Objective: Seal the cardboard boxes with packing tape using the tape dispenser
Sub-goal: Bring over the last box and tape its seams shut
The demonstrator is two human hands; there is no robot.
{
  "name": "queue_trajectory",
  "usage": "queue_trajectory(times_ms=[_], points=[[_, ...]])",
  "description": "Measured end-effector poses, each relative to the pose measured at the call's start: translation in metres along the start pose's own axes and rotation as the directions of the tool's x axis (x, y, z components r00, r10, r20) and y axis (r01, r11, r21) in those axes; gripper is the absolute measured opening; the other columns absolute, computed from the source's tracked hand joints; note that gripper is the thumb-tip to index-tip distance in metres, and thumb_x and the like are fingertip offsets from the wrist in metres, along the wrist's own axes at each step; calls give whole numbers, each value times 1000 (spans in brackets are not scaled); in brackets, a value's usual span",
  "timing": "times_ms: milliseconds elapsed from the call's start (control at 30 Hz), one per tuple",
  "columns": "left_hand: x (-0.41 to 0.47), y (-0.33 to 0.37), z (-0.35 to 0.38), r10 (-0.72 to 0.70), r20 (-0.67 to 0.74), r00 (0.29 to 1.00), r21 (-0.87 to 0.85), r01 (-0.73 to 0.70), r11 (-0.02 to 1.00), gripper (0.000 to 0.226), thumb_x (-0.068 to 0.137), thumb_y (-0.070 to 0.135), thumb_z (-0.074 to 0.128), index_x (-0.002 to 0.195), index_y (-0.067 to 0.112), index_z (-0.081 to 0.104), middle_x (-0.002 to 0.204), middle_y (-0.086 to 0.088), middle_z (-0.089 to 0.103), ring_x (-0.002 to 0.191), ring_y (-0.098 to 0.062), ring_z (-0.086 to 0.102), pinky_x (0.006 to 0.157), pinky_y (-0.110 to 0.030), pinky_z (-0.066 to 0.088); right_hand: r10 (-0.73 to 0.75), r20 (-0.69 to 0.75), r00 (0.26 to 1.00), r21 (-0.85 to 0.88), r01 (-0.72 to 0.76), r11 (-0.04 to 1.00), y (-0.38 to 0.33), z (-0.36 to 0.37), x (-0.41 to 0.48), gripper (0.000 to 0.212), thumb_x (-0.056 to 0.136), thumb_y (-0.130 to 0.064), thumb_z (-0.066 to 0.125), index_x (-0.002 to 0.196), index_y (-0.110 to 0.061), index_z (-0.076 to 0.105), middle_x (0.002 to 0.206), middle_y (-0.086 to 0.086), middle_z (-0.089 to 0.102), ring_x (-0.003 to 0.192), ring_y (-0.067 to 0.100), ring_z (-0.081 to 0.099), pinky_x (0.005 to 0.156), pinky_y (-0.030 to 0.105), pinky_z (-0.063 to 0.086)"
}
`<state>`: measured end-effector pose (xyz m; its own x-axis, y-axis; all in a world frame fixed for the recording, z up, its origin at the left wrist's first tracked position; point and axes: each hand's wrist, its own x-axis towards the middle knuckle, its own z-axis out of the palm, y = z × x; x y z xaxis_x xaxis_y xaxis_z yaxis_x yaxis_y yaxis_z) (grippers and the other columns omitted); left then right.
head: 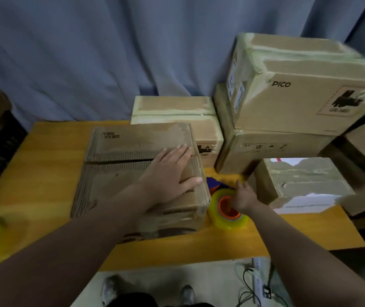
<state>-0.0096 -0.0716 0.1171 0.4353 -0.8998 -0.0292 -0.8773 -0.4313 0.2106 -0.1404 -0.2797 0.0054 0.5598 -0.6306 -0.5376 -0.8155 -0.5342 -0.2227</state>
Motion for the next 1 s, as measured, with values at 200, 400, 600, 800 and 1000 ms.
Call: queue_trajectory(times_ms=[200,400,600,800,1000], points=[[1,1,2,-46,3,999,-3,46,999,76,92,64,25,152,21,10,160,3,5,146,-8,0,117,-30,-5,-4,66,998,-211,18,977,-8,9,11,74,95,-24,52,153,-21,6,155,11,20,141,33,23,114,52,21],[0,1,1,-57,0,998,-34,57,998,72,93,60,28,152,21,15,160,3,9,146,-8,3,118,-28,-4,-59,-132,990,-304,16,952,-4,30,11,44,96,-13,46,138,-10,34,131,14,45,120,30,49,94,39,44],[-2,-10,-5,-25,16,1000,-41,25,999,63,96,55,29,151,27,18,159,7,11,146,-8,4,117,-28,-3,-107,-461,881,57,150,987,-9,-29,-15,41,89,-17,63,118,-14,35,105,11,63,93,34,63,66,39,47],[-23,-55,-17,-115,29,993,13,114,993,63,96,60,23,151,32,15,160,4,7,147,-12,1,118,-32,-2,83,-752,654,503,488,714,-43,-107,-72,48,66,-24,79,108,-10,60,101,6,60,95,27,58,79,37,47],[-61,-109,-36,-193,72,978,54,190,980,111,57,93,-9,151,37,9,160,4,5,147,-15,1,118,-40,1,-161,-565,810,642,553,530,-154,-116,-91,25,77,-36,78,87,-14,71,84,5,71,76,13,64,68,26,48]])
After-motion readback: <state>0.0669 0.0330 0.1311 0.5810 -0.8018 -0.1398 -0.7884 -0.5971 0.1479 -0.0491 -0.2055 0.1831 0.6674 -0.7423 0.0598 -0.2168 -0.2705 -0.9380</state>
